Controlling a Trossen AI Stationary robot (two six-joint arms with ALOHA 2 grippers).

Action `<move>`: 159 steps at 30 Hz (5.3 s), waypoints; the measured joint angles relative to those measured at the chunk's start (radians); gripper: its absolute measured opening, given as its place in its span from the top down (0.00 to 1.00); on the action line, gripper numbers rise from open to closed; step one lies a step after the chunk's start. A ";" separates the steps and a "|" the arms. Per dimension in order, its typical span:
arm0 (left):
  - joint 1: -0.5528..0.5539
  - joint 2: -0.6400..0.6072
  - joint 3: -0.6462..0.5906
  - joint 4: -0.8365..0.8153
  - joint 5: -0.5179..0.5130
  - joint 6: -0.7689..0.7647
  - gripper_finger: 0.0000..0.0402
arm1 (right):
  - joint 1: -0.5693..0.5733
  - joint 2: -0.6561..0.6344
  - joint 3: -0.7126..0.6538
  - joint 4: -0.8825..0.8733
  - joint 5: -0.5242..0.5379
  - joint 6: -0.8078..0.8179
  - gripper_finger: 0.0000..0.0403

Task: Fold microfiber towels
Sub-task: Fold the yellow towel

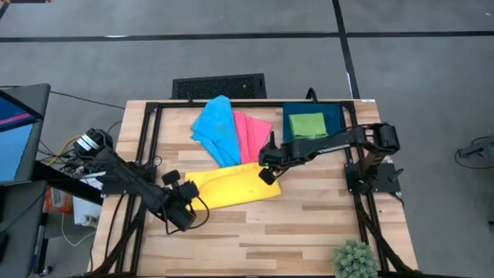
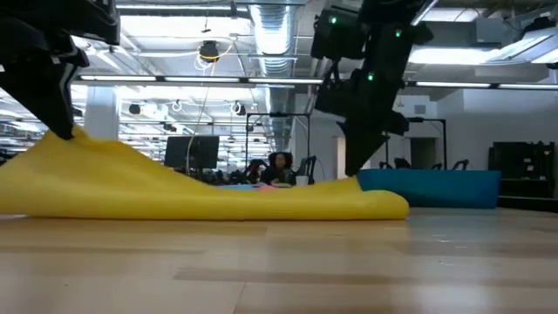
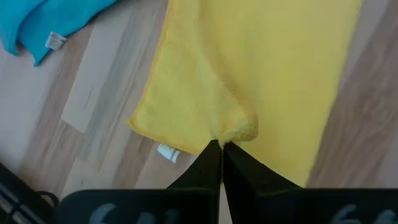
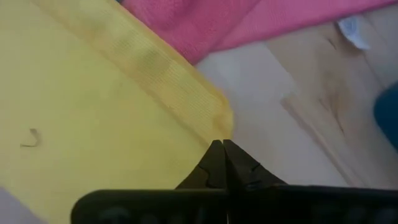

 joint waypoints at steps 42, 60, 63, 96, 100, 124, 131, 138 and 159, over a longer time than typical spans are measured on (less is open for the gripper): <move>-0.141 -0.420 -0.385 0.650 -0.423 -0.314 0.89 | 0.266 -0.359 -0.351 0.416 0.189 0.183 0.67; -0.121 -0.231 -0.507 0.845 -0.172 -0.344 0.95 | 0.356 -0.050 -0.386 0.496 0.185 0.419 0.69; -0.121 -0.192 -0.507 0.852 -0.139 -0.347 0.95 | 0.356 -0.042 -0.384 0.501 0.183 0.439 0.69; -0.121 -0.084 -0.507 0.933 -0.023 -0.378 0.96 | 0.302 -0.050 -0.057 0.376 0.064 0.166 0.98; -0.121 -0.084 -0.507 0.936 -0.030 -0.378 0.96 | 0.299 0.018 -0.001 0.383 0.030 0.114 0.99; -0.122 -0.084 -0.507 0.969 -0.065 -0.373 0.96 | 0.230 0.340 0.400 0.421 -0.155 -0.091 0.96; -0.121 -0.084 -0.507 0.981 -0.075 -0.369 0.96 | 0.236 0.387 0.404 0.464 -0.182 -0.094 0.89; -0.122 -0.084 -0.507 0.997 -0.068 -0.374 0.96 | 0.211 0.338 0.401 0.464 -0.189 -0.103 0.74; 0.073 -0.084 -0.498 1.137 -0.130 -0.409 0.98 | 0.132 0.254 0.403 0.207 -0.103 -0.050 0.59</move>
